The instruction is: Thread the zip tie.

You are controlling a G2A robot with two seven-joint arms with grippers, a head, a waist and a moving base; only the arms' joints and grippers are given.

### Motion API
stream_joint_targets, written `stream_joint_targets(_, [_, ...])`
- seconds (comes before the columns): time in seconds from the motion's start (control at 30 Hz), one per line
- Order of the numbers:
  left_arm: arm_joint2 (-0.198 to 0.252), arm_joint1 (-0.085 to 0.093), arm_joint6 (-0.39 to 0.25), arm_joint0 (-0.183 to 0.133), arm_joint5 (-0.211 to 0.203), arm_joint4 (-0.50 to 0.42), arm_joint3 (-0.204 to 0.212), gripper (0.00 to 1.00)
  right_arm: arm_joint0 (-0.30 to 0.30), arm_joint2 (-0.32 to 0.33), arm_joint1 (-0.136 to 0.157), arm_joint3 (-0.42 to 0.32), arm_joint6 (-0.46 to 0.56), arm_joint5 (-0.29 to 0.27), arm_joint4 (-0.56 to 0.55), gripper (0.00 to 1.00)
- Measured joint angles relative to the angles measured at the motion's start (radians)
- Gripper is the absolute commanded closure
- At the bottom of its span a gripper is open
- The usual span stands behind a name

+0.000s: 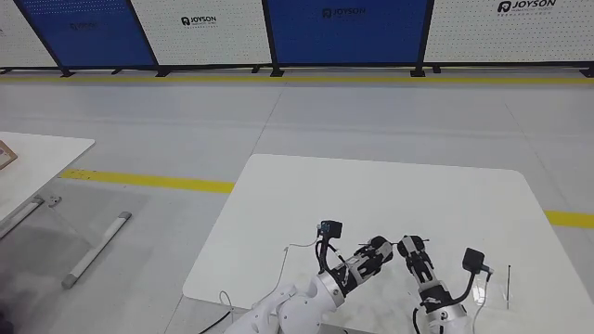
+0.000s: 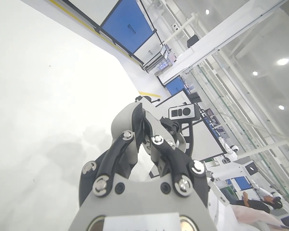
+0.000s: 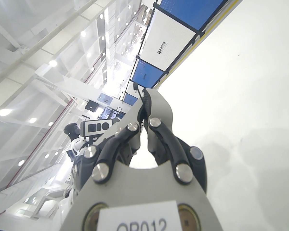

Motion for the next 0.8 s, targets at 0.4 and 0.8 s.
stream_joint_targets(0.4, [-0.021,0.003,0.024,0.012,-0.005,0.004,-0.012,0.96,-0.002,-0.001,-0.004,-0.004,-0.014,0.012,-0.017,1.0])
stream_joint_targets(0.8, [-0.025,0.005,0.024,0.02,-0.002,0.017,-0.018,1.0,-0.005,0.002,-0.007,-0.008,-0.016,0.013,-0.022,1.0])
